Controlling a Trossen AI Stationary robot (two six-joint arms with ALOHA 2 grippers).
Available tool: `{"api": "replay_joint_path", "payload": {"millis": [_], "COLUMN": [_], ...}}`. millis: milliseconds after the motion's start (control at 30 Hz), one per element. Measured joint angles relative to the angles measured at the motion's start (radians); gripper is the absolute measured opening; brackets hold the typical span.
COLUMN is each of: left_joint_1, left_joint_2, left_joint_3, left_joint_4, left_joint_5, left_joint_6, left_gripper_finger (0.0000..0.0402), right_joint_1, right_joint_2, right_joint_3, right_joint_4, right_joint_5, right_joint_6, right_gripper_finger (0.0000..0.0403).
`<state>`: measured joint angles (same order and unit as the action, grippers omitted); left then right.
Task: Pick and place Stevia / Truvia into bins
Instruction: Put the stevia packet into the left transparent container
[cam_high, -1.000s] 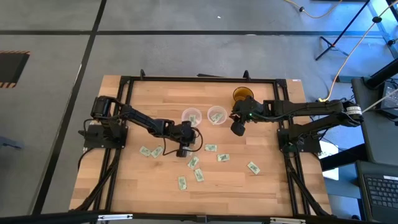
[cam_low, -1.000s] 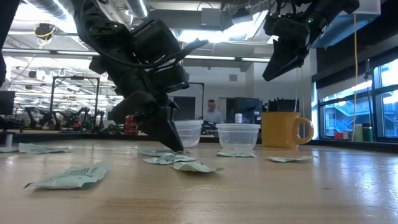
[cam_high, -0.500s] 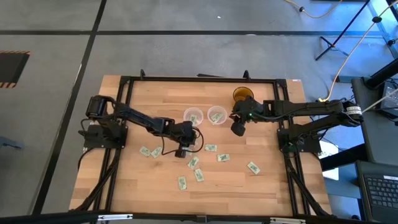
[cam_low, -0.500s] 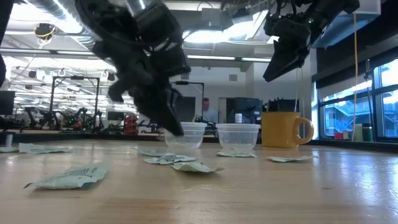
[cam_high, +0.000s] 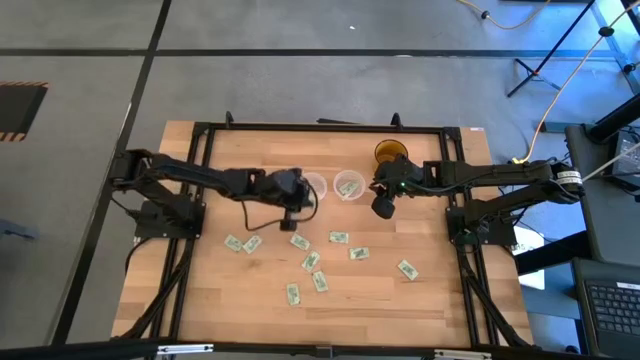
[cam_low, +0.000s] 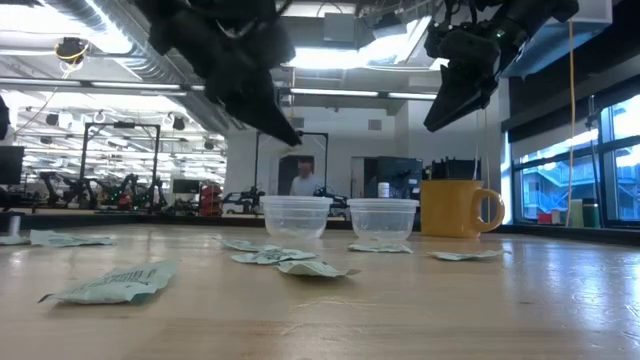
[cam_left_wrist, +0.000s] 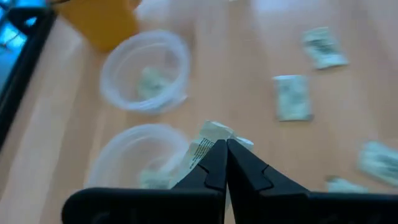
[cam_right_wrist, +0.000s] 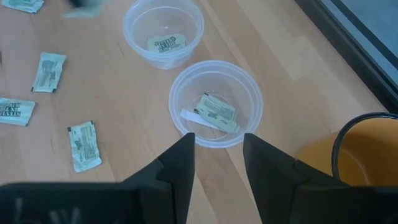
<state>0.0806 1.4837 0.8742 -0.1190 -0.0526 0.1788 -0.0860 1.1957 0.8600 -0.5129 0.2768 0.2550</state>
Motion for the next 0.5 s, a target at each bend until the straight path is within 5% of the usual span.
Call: {"api": "replay_joint_path", "payload": {"millis": [500], "left_joint_1": [0.165], "left_joint_2": [0.156], "left_joint_3": [0.0], "left_joint_4": [0.044], "left_joint_5": [0.026], "left_joint_6": [0.037], "left_gripper_finger": [0.0003], "right_joint_1": [0.0], "right_joint_2": [0.0], "right_joint_3": [0.0], "right_joint_4": [-0.001], "right_joint_5": [0.0], "right_joint_6": [0.003], "right_gripper_finger": [0.0139]}}
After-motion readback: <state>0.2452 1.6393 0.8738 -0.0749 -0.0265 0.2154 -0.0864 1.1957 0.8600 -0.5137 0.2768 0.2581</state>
